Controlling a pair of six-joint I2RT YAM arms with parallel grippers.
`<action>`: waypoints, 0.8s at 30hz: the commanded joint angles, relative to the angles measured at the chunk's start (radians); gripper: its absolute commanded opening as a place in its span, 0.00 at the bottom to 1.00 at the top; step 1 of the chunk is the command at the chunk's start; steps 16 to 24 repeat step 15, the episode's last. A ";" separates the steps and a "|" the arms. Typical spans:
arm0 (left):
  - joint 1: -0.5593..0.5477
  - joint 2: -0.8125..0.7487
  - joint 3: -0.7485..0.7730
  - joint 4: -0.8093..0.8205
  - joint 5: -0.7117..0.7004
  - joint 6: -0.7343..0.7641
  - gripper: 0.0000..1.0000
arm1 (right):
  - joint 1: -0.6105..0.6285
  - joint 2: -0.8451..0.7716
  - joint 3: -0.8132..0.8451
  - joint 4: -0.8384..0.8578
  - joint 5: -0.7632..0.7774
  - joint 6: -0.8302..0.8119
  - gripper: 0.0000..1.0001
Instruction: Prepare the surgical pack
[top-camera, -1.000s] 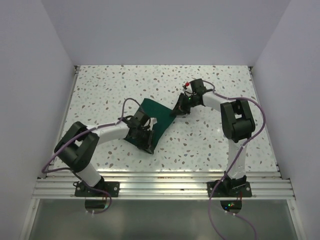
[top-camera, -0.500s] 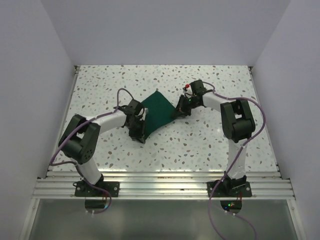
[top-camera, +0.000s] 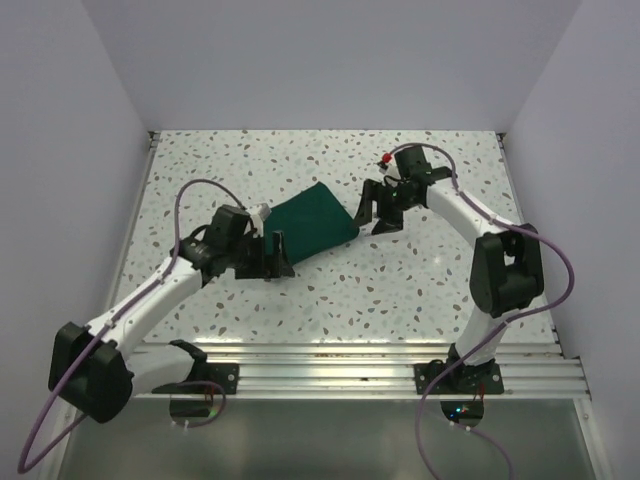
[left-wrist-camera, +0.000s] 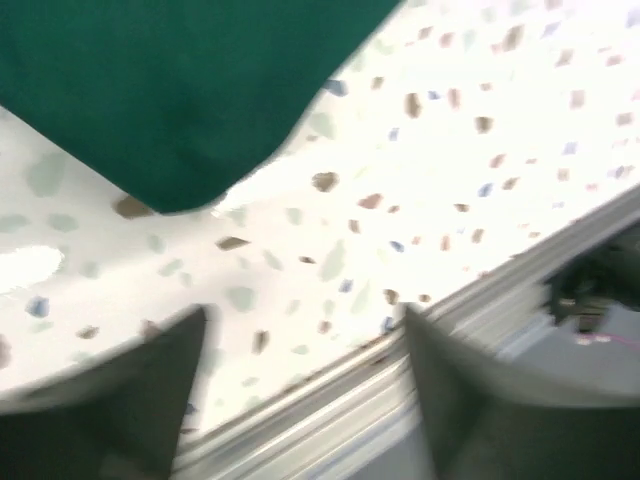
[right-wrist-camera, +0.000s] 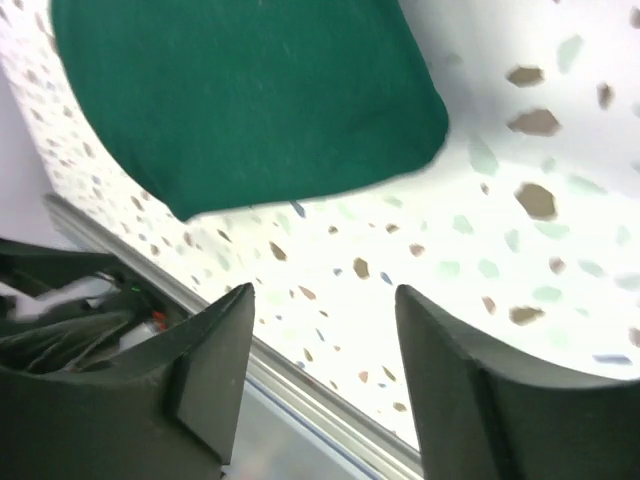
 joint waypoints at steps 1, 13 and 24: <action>0.005 -0.110 -0.075 0.076 0.124 -0.093 0.99 | 0.005 -0.062 -0.002 -0.163 0.122 -0.123 0.71; 0.007 -0.232 -0.210 0.406 0.151 -0.288 1.00 | 0.089 -0.127 -0.104 -0.079 0.161 -0.160 0.99; 0.007 -0.249 -0.224 0.438 0.142 -0.314 1.00 | 0.091 -0.185 -0.159 -0.002 0.131 -0.149 0.99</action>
